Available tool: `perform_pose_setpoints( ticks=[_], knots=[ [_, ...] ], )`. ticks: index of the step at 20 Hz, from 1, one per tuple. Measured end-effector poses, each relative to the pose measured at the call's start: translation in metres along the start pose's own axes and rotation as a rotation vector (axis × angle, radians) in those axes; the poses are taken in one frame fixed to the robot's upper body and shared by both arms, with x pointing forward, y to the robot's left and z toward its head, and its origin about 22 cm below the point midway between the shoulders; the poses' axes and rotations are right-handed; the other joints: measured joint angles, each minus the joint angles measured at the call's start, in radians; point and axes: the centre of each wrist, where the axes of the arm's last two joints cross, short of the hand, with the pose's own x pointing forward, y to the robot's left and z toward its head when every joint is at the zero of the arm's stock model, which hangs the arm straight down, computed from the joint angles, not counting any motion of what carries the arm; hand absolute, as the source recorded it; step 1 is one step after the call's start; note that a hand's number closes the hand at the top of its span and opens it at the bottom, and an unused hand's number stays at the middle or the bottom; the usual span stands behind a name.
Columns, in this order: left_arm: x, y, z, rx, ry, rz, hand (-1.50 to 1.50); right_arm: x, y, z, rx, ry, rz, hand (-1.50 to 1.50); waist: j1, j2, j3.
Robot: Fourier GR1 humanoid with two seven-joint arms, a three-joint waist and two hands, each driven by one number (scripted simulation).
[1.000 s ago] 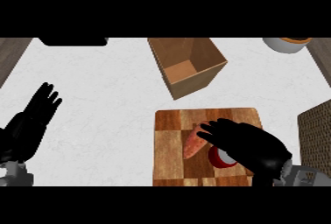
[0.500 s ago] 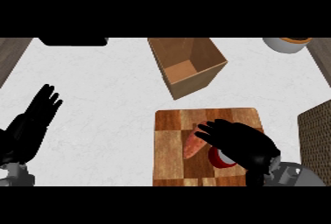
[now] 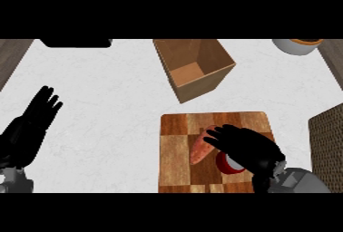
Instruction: Pick the can from the cutting board and place it in the cardboard box
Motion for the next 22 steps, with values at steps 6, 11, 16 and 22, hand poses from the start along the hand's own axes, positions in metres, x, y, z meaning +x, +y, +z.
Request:
perform_pose_setpoints(
  ticks=[6,11,16,22],
  knots=[
    [-0.004,-0.003,0.007,-0.002,0.001,0.001,0.00,-0.001,0.003,-0.002,-0.040,-0.032,0.010,1.50,-0.001,-0.002,-0.001],
    [0.004,-0.003,0.004,0.002,0.003,0.002,0.00,0.002,0.002,-0.012,-0.076,-0.075,0.024,1.50,0.000,-0.002,-0.002],
    [0.008,-0.008,0.000,-0.016,0.000,-0.003,0.00,0.015,-0.012,-0.039,-0.112,0.029,-0.030,1.50,0.016,0.000,-0.004],
    [0.012,-0.015,-0.004,-0.060,-0.017,-0.007,0.00,0.020,-0.030,-0.062,-0.203,0.345,-0.179,1.50,0.068,0.014,-0.006]
  ],
)
